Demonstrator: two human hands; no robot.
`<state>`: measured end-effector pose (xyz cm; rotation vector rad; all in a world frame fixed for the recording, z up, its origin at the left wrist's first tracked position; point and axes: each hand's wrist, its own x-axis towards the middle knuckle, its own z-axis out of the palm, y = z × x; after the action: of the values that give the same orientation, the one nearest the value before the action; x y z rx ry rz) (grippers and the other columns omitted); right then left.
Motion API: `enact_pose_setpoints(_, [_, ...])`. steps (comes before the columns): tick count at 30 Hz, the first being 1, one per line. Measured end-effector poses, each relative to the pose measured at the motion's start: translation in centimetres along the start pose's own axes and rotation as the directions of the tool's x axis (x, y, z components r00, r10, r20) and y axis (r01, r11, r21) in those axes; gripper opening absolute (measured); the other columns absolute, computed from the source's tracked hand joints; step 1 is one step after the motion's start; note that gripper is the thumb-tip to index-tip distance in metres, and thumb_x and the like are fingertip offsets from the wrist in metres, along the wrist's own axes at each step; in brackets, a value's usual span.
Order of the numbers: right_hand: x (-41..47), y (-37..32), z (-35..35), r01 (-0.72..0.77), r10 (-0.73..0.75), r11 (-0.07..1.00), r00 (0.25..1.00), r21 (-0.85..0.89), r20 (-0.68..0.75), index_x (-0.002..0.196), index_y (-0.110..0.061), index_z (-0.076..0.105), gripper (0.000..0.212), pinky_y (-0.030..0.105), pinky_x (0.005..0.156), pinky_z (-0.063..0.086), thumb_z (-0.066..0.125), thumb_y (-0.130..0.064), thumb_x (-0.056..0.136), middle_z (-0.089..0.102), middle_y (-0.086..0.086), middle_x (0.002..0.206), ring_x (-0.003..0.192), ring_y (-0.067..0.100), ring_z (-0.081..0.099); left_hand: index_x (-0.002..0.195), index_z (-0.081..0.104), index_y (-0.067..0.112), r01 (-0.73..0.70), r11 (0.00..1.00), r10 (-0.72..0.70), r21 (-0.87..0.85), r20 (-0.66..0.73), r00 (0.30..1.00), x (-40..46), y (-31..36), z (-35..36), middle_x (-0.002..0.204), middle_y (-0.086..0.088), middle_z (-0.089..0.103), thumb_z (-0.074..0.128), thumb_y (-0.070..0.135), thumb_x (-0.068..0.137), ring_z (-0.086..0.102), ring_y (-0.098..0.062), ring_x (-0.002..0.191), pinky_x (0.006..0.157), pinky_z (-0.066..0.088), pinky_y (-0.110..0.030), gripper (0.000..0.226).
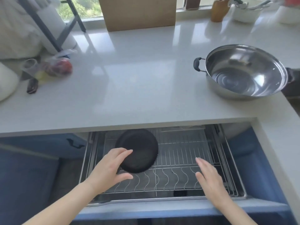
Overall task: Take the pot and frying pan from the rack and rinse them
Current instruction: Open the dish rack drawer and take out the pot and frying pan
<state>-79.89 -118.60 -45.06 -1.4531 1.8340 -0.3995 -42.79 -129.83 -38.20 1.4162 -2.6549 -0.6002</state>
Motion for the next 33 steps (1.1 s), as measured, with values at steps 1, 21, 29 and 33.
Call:
enact_pose_setpoints(1, [0.0,0.1,0.0,-0.014,0.014,1.000,1.000,-0.006,-0.021,0.146,-0.045,0.022,0.081,0.039,0.118,0.018,0.004,-0.087,0.080,0.026,-0.021,0.154,0.143,0.001,0.019,0.142,0.045,0.025,0.024,1.000,-0.024,-0.012,-0.005,1.000,-0.5,-0.4,0.6,0.134,0.008,0.049,0.046,0.077,0.075,0.036,-0.002,0.124,0.102,0.032,-0.017,0.085])
enact_pose_setpoints(21, [6.5,-3.3,6.3,0.154,-0.020,0.894,0.953,-0.422,0.304,0.156,-0.031,-0.004,0.129,0.046,0.119,0.014,0.069,-0.077,0.059,0.004,-0.007,0.164,0.150,0.017,0.007,0.155,-0.003,0.018,0.496,0.867,-0.494,0.043,0.195,0.847,-4.4,-7.9,11.0,0.160,-0.001,0.015,0.075,0.070,0.061,0.018,-0.020,0.146,0.117,0.028,-0.036,0.133])
enact_pose_setpoints(29, [15.8,-3.5,11.5,0.240,-0.007,0.823,0.910,-0.515,0.414,0.156,-0.019,-0.010,0.142,0.040,0.120,0.008,0.081,-0.065,0.057,0.006,0.002,0.163,0.149,0.023,0.010,0.153,-0.016,0.018,0.527,0.848,-0.519,0.058,0.296,0.802,-2.5,-11.8,15.5,0.163,0.000,-0.006,0.076,0.074,0.051,0.004,-0.023,0.150,0.120,0.019,-0.041,0.149])
enact_pose_setpoints(33, [18.0,-2.5,12.6,0.256,-0.018,0.845,0.891,-0.470,0.453,0.155,-0.021,-0.013,0.145,0.040,0.120,0.005,0.084,-0.062,0.055,0.001,0.003,0.164,0.151,0.023,0.004,0.152,-0.019,0.019,0.537,0.843,-0.505,-0.020,0.311,0.805,-1.7,-13.4,16.9,0.163,0.003,-0.011,0.079,0.072,0.047,-0.001,-0.019,0.150,0.122,0.010,-0.038,0.153])
